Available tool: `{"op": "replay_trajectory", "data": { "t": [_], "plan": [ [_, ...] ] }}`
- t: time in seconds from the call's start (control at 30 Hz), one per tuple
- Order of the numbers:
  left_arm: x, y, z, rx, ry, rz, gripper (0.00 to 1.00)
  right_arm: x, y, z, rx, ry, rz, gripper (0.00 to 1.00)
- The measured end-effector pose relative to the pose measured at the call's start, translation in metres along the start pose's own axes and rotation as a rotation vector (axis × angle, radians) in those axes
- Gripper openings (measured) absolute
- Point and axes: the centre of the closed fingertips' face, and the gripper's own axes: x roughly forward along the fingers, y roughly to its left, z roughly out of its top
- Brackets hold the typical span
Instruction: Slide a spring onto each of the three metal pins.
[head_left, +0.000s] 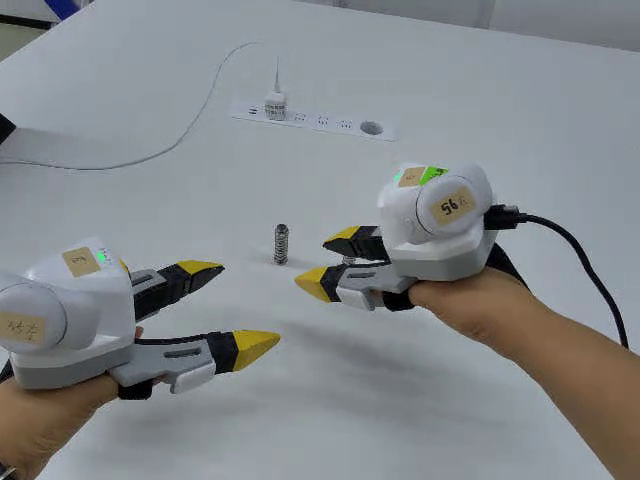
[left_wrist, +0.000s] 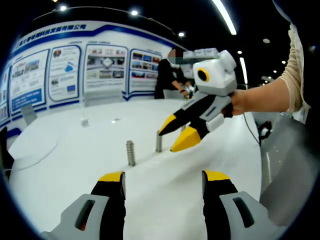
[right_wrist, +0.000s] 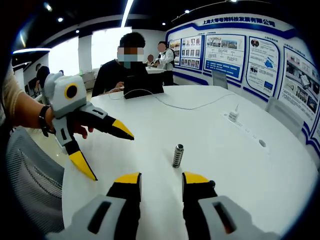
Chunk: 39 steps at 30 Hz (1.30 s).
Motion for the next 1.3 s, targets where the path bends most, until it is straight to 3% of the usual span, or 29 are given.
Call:
{"op": "replay_trajectory", "data": {
  "t": [0.67, 1.3],
  "plan": [
    [0.003, -0.007, 0.005, 0.012, 0.001, -0.015, 0.65, -0.045, 0.000, -0.025, 0.043, -0.023, -0.061, 0.37],
    [0.004, -0.008, 0.005, 0.013, 0.006, -0.019, 0.66, -0.093, -0.028, -0.051, 0.087, -0.039, -0.162, 0.41]
  ]
}}
